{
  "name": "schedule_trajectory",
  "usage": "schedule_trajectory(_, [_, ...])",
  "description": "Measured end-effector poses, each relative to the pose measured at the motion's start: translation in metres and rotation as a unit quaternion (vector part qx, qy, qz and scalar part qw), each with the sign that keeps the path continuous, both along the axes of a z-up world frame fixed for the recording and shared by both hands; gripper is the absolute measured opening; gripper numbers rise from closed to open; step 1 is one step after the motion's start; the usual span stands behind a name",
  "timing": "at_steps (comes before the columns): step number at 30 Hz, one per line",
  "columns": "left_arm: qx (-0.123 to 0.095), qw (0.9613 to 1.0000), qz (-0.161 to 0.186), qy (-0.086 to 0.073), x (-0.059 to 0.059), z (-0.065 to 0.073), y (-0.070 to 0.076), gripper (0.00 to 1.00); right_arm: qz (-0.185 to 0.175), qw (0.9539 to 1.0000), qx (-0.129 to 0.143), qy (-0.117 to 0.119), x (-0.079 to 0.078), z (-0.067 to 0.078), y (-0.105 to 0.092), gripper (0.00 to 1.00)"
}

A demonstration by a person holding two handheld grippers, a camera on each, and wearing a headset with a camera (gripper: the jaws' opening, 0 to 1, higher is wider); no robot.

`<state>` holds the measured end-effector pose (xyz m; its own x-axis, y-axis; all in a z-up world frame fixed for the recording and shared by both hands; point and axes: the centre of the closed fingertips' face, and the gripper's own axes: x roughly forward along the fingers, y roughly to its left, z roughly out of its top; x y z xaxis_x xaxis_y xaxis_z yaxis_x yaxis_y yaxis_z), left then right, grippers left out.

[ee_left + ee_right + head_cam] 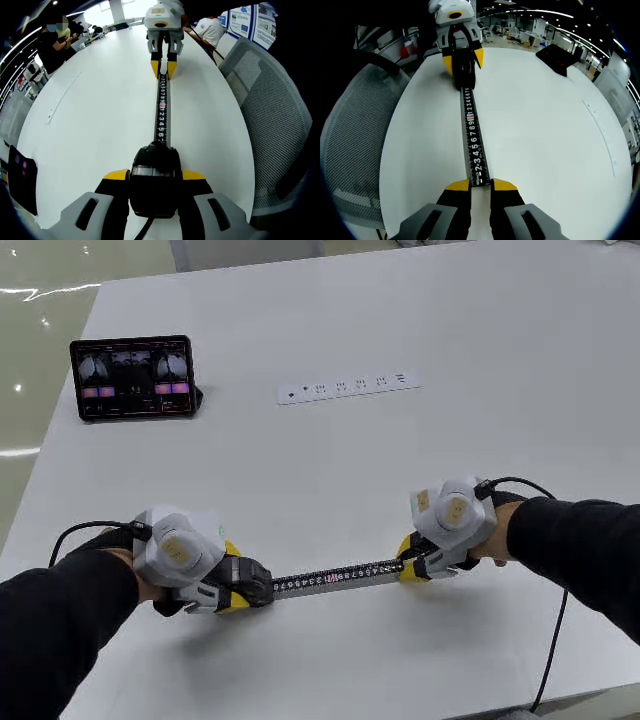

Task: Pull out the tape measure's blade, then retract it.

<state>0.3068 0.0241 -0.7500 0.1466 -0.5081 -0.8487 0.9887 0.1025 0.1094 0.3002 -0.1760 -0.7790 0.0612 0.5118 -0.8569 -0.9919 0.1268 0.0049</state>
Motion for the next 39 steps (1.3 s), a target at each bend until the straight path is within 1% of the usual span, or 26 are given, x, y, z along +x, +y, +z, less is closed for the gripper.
schedule_trajectory(14, [0.000,1.0000,0.000,0.000,0.000,0.000,0.000,0.33,-0.005,1.0000,-0.001,0.002,-0.001,0.001,-0.005,0.10])
schedule_trajectory(22, [0.000,1.0000,0.001,0.000,0.000,0.001,0.001,0.33,-0.001,1.0000,-0.005,0.000,0.000,0.001,-0.008,0.10])
schedule_trajectory(39, [-0.001,1.0000,0.003,0.003,0.000,0.001,0.001,0.33,-0.004,1.0000,-0.005,0.002,0.001,0.001,-0.013,0.09])
